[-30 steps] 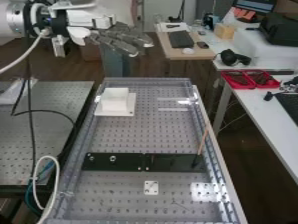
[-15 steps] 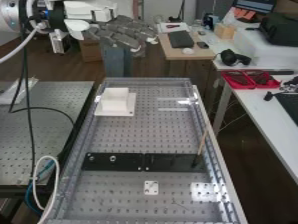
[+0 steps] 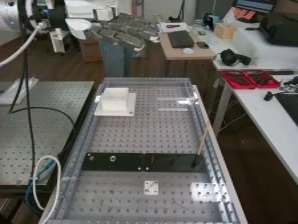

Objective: Grab the bearing and place it in the white container

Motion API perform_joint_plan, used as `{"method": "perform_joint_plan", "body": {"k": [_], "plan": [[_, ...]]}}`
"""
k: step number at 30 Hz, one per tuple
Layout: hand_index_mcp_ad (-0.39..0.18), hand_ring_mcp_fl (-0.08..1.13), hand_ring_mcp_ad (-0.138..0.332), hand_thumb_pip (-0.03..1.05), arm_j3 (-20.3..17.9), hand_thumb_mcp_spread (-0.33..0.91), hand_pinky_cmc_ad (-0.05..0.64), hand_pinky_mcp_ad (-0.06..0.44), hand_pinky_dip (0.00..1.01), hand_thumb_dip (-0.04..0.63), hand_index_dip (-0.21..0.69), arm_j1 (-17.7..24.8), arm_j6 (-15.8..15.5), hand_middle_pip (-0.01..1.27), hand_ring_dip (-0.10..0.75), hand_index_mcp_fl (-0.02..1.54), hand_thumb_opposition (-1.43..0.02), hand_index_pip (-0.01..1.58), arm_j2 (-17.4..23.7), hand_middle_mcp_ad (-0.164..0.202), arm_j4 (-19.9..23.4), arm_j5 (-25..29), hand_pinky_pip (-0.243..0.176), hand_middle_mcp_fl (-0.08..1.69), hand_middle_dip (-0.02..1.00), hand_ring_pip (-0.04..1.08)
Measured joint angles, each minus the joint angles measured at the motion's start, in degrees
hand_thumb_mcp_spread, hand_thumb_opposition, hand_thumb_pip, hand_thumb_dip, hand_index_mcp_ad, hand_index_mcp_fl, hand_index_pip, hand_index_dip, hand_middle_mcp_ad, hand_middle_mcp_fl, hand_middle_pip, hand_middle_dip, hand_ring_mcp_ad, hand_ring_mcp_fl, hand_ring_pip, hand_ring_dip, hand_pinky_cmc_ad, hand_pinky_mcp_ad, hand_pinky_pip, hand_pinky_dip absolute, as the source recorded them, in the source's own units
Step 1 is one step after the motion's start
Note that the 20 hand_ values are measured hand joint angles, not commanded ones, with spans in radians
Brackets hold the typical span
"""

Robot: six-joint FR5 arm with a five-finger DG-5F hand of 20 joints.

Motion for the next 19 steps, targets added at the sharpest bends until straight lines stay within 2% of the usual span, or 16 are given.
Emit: {"method": "perform_joint_plan", "body": {"k": [19], "plan": [[-0.056, 0.02, 0.185, 0.46, 0.3, 0.27, 0.325, 0.236, 0.19, 0.161, 0.202, -0.2, 0.1, 0.13, 0.065, 0.23, -0.73, 0.09, 0.0, 0.065, -1.0, -1.9, -0.042, 0.2, 0.22, 0.11]]}}
